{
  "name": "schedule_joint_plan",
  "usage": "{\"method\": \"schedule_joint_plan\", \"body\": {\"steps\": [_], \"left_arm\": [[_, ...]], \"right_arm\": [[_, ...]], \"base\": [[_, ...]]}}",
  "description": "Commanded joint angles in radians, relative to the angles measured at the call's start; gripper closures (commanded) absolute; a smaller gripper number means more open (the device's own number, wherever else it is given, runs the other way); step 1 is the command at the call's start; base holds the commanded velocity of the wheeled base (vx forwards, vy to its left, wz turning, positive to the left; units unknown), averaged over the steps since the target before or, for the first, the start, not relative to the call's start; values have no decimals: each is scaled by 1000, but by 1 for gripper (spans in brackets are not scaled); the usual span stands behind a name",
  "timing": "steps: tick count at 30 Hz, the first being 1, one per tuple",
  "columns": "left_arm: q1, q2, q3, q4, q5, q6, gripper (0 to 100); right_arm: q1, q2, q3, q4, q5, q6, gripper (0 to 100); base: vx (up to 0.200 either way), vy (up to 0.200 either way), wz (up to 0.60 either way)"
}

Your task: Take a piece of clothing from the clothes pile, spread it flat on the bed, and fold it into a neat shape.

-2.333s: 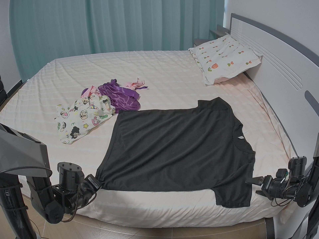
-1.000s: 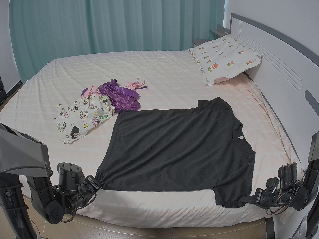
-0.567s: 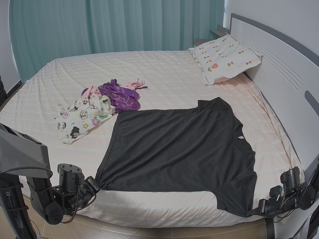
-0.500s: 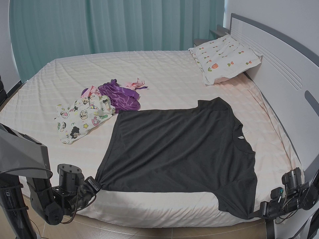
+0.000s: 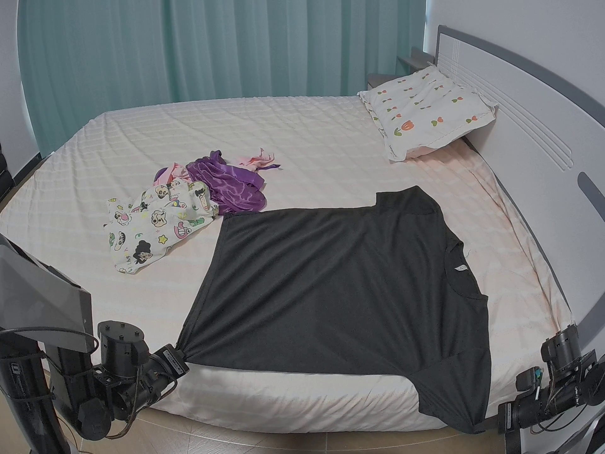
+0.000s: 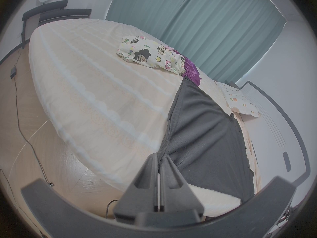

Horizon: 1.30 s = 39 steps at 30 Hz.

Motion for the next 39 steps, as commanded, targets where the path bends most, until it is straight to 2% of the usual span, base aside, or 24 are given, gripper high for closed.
{"method": "schedule_joint_plan", "body": {"steps": [1,7,20,28,32,39], "left_arm": [[-6,5,21,5,-2,-2,100],[-16,3,21,16,-3,-2,100],[-30,-44,21,180,-11,33,100],[-32,-75,21,265,-57,41,100],[-32,-73,21,259,-58,41,100],[5,-118,-22,177,-51,33,100]], "right_arm": [[15,-37,18,37,1,-33,100],[19,-56,18,69,4,-53,100],[19,-82,18,77,-1,-55,100],[21,-82,18,83,-1,-55,100],[21,-87,18,81,-1,-55,100],[-23,-237,-50,52,4,-38,100]], "base": [[0,0,0],[0,0,0],[0,0,0],[0,0,0],[0,0,0],[0,0,0]]}}
